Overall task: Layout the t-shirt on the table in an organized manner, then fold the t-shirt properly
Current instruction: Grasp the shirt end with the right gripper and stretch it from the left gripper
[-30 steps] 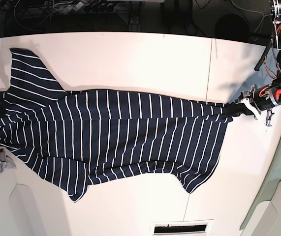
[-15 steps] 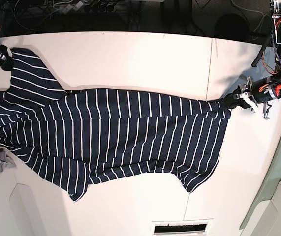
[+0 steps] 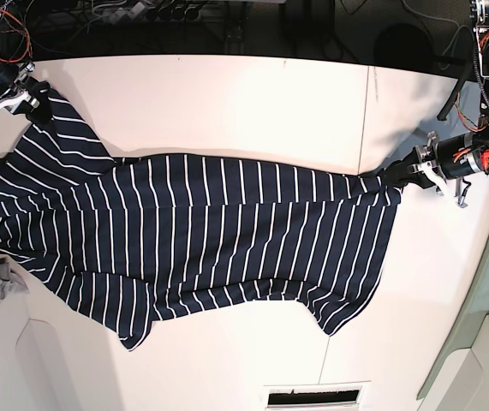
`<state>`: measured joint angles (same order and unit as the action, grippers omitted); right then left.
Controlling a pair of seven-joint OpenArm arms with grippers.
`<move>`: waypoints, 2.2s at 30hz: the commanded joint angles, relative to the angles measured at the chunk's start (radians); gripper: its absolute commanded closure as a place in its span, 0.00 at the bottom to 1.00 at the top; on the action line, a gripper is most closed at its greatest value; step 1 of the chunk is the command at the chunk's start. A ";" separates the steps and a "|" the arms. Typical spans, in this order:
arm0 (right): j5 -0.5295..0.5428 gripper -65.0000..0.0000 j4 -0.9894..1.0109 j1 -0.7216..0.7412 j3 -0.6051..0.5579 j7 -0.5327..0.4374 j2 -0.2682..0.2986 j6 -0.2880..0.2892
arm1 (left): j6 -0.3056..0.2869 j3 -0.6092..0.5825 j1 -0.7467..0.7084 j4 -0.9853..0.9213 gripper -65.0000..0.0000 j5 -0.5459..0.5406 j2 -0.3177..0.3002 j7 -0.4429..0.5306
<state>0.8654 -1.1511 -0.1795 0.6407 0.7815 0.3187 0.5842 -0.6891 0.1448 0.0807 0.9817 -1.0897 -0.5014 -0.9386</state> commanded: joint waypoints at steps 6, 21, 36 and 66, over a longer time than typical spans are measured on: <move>0.107 1.00 -0.137 0.003 0.003 0.047 0.016 0.019 | -0.009 0.005 0.016 0.013 1.00 -0.020 -0.020 0.014; -0.171 1.00 -0.174 0.336 -0.024 -0.084 0.025 0.014 | -0.009 0.005 0.030 0.013 1.00 0.119 -0.019 0.114; -0.280 0.46 0.003 0.408 -0.101 -0.124 0.047 -0.016 | -0.009 0.005 0.087 0.013 0.70 0.214 -0.033 0.175; -0.184 0.46 0.137 0.218 0.232 -0.213 0.025 -0.011 | -0.009 0.005 0.003 0.014 0.44 -0.058 -0.039 0.039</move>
<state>0.6605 -1.0027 0.0273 0.8703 0.5861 0.3229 0.5587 -0.6891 0.1440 0.0715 0.9817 -1.1263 -0.5255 -0.9112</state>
